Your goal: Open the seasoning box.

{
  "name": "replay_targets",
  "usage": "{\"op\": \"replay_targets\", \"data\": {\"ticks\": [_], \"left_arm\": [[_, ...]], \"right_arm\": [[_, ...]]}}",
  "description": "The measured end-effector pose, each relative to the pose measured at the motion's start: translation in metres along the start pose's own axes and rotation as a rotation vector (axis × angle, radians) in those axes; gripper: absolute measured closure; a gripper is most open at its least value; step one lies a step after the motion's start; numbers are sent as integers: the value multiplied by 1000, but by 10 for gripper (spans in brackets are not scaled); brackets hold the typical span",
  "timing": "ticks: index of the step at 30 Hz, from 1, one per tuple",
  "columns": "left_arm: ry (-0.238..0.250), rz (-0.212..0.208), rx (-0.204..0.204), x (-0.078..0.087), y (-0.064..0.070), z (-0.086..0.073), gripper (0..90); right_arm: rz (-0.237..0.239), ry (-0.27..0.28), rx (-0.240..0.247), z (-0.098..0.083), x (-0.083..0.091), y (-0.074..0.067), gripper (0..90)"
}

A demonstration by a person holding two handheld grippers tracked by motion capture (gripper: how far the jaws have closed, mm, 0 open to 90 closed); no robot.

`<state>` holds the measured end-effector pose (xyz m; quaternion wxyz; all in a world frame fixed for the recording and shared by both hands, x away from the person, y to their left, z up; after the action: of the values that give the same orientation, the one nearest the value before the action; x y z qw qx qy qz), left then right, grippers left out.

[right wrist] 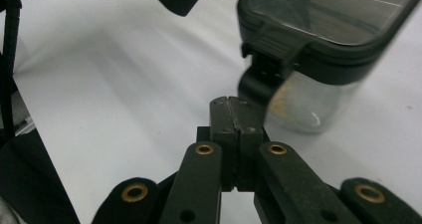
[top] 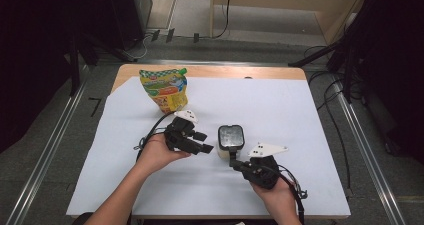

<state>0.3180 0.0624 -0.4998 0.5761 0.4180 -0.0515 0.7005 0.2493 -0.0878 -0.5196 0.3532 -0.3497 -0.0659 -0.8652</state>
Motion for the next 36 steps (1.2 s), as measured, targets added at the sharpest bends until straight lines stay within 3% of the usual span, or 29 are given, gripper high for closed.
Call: {"op": "replay_targets", "data": {"ticks": [14, 30, 36], "left_arm": [[-1, 17, -3, 2, -1, -2, 448], [-2, 24, -3, 3, -3, -2, 441], [-6, 26, 2, 4, -4, -3, 443]], "right_arm": [[-23, -2, 15, 3, -24, -8, 900], [-50, -5, 9, 0, -18, 0, 900], [-68, -11, -6, -2, -13, 10, 900]]}}
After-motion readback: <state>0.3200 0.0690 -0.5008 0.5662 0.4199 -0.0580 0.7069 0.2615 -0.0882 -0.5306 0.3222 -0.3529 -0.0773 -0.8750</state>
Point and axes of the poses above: each handheld gripper's, and its own axes: x roughly backward along the jaws, z roughly out of its top, y roughly to its right, the point moved 8 cm from there along -x, roughly forward along the jaws, and after that the axes turned 9 degrees about -z, right-handed, at the moved point
